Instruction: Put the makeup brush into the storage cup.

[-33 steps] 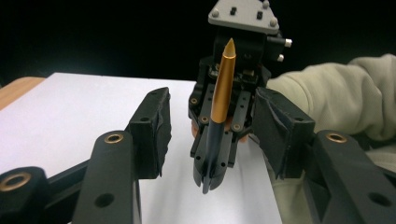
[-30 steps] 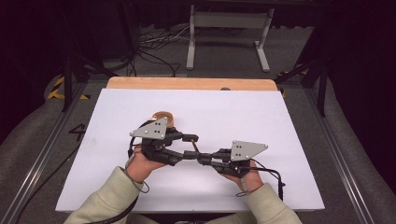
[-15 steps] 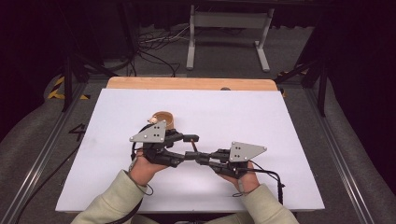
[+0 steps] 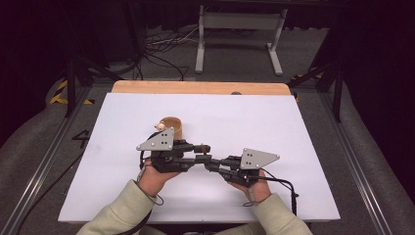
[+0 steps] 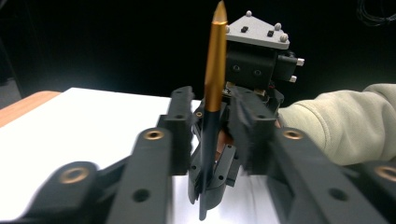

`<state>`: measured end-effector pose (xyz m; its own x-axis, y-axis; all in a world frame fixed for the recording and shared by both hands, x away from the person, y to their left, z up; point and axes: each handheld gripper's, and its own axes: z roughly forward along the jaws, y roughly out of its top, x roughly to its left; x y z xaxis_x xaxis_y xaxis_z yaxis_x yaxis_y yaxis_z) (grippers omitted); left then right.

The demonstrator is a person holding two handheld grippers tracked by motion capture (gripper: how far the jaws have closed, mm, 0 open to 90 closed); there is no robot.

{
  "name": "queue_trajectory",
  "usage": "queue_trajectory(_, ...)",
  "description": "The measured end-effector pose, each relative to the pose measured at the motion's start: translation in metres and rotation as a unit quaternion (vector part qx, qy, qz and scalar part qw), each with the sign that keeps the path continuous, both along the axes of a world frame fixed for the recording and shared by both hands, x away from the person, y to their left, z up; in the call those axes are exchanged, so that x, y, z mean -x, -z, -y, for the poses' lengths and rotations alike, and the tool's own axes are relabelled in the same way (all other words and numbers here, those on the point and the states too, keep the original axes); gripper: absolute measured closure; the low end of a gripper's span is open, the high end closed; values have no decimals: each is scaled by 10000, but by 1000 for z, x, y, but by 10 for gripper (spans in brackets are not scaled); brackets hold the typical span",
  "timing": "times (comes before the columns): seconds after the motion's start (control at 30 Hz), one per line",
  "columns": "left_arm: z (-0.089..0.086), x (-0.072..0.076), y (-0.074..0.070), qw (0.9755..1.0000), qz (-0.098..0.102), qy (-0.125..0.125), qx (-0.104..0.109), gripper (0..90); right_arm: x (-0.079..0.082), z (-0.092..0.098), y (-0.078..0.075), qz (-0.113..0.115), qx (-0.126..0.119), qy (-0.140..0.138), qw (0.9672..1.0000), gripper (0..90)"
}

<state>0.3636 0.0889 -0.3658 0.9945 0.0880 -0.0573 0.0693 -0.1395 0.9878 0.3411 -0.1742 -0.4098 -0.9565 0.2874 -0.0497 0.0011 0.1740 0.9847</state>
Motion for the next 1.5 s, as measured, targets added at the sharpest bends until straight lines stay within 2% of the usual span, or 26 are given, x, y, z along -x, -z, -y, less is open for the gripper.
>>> queue_trajectory(0.1,0,1,0,9999,81,-59,-8,818,0,0,0,-1,-9,-19,10000,840)
queue_trajectory(0.2,1,2,-1,9999,78,-100,-65,823,0,0,0,-27,-17,-14,10000,837)
queue_trajectory(0.3,1,4,-3,9997,165,-109,-138,828,0,0,0,-50,-19,-48,10000,831)
queue_trajectory(0.37,2,5,-3,9995,201,-151,-165,829,0,-1,0,-76,-39,-68,9999,793)
queue_trajectory(0.4,2,5,-3,9995,201,-151,-165,830,-1,-1,0,-111,-43,-101,9999,734)
queue_trajectory(0.43,1,5,-3,9996,196,-152,-156,830,-1,-1,0,-111,-43,-101,9999,734)
queue_trajectory(0.47,1,4,-3,9995,187,-174,-168,830,-1,-1,-1,-139,-29,-117,9998,694)
queue_trajectory(0.53,0,2,-4,9995,153,-213,-179,830,-1,-1,-1,-144,-15,-60,9999,563)
queue_trajectory(0.57,0,1,-4,9995,131,-249,-173,830,-1,-1,-2,-200,-29,2,9998,483)
queue_trajectory(0.67,-1,-3,-7,9990,127,-380,-204,830,-3,1,-3,-246,-36,173,9995,317)
queue_trajectory(0.77,-3,-7,-10,9981,93,-565,-226,831,-4,4,-4,-209,24,324,9993,207)
queue_trajectory(0.9,-5,-12,-13,9960,53,-838,-304,830,-6,7,-5,-268,29,506,9984,74)
queue_trajectory(1.07,-10,-19,-19,9926,61,-1164,-343,830,-7,10,-7,-302,112,643,9974,18)
queue_trajectory(1.3,-25,-35,-21,9860,55,-1632,-344,827,-7,21,-12,-259,223,1030,9941,0)
queue_trajectory(1.33,-25,-35,-21,9860,55,-1632,-344,827,-7,23,-13,-251,229,1087,9935,0)
queue_trajectory(1.37,-27,-38,-22,9848,39,-1702,-336,827,-7,25,-13,-245,244,1157,9927,0)
queue_trajectory(1.43,-29,-42,-23,9828,9,-1812,-356,827,-8,29,-15,-250,205,1242,9917,0)
queue_trajectory(1.5,-31,-45,-24,9810,63,-1899,-398,827,-8,33,-16,-269,178,1325,9907,0)
